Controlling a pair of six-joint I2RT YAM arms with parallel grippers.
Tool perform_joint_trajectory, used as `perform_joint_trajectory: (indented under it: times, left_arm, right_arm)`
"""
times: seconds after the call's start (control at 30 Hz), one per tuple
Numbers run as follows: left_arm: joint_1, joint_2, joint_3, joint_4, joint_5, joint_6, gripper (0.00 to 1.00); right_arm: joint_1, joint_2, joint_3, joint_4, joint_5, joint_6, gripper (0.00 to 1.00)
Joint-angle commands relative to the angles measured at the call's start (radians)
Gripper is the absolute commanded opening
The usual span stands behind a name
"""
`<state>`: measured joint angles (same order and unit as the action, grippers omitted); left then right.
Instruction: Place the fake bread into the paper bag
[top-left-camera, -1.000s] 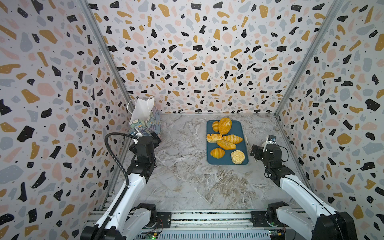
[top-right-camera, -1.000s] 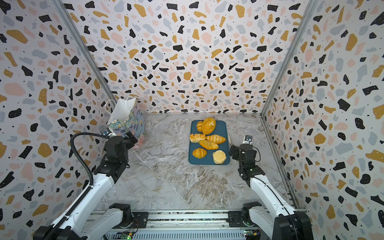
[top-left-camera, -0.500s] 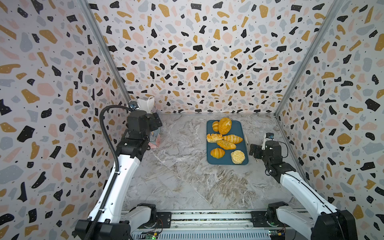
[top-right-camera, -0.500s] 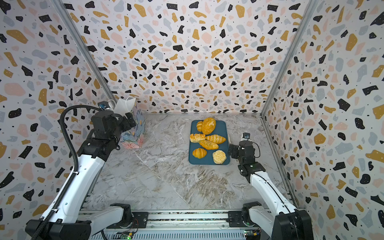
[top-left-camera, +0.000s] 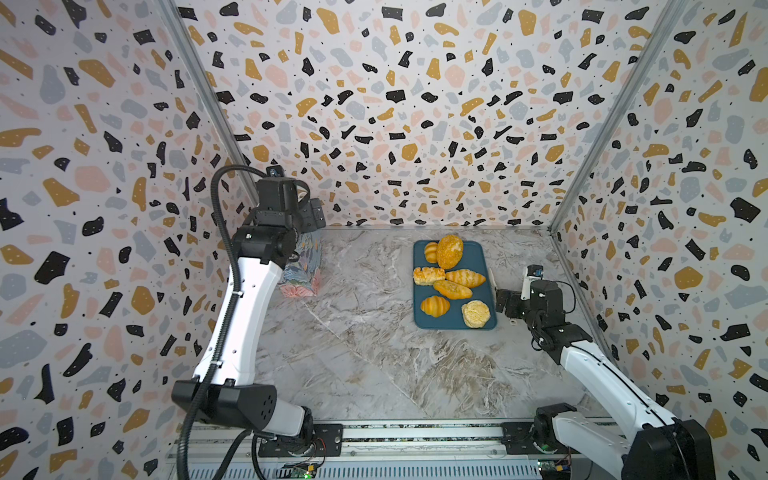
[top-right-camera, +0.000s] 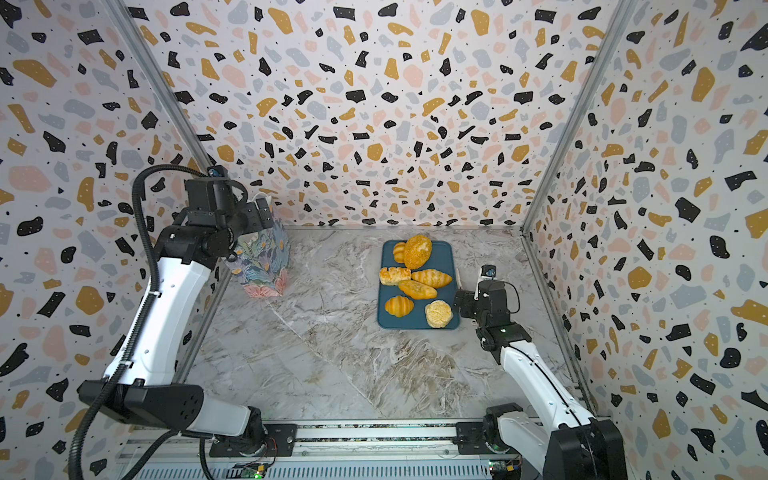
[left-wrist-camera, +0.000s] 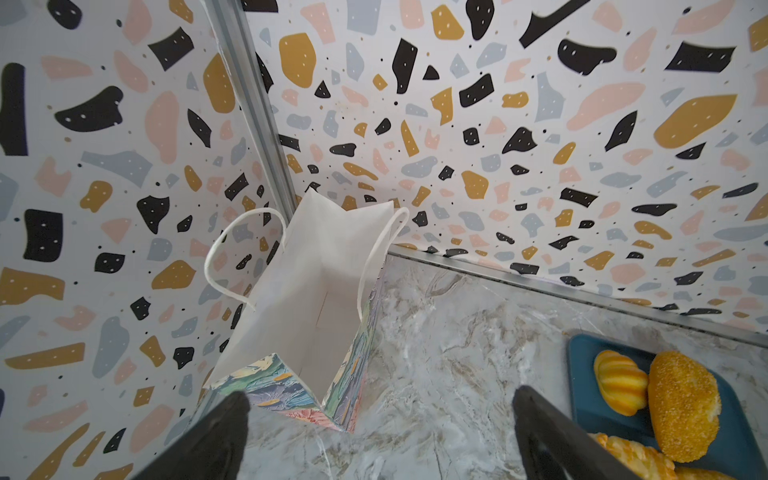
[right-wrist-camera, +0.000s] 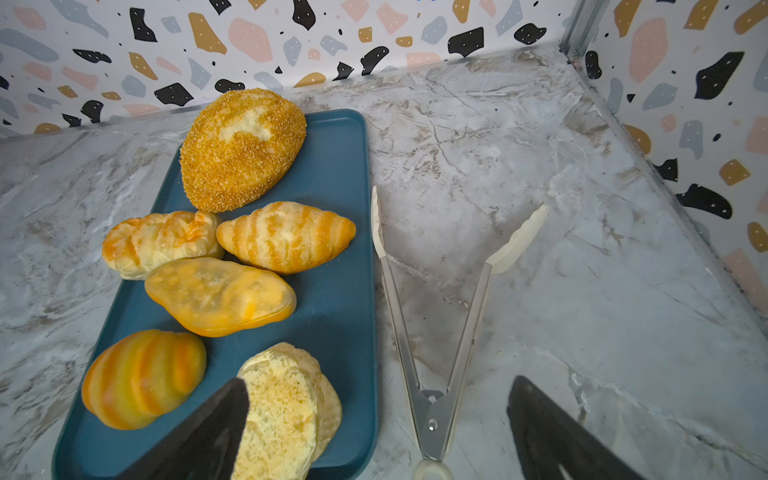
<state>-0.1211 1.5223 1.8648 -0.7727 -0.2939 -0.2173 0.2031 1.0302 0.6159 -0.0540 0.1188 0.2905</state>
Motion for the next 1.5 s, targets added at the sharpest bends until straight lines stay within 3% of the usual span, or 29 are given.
perform_joint_trajectory:
  times: [0.0, 0.2, 0.63, 0.87, 1.17, 1.47]
  left_arm:
    - [-0.004, 0.091, 0.089, -0.117, -0.016, 0.063, 0.99]
    - [0.001, 0.201, 0.185, -0.168, -0.026, 0.097, 0.99]
    - [0.043, 0.299, 0.15, -0.082, 0.079, 0.103, 0.99]
    - [0.055, 0.367, 0.2, -0.119, 0.055, 0.127, 1.0]
    - [0.055, 0.392, 0.177, -0.118, 0.055, 0.127, 0.86]
    - [0.055, 0.391, 0.175, -0.11, 0.046, 0.131, 0.59]
  right_arm:
    - [0.004, 0.001, 0.051, -0.018, -0.02, -0.01, 0.99]
    - [0.004, -0.002, 0.04, 0.002, -0.06, -0.015, 0.99]
    - [0.004, -0.011, 0.041, -0.005, -0.073, -0.011, 0.99]
    - [0.004, -0.014, 0.036, 0.003, -0.077, -0.013, 0.99]
    - [0.003, -0.022, 0.029, 0.004, -0.085, -0.019, 0.99]
    - [0.004, -0.016, 0.028, 0.01, -0.089, -0.019, 0.99]
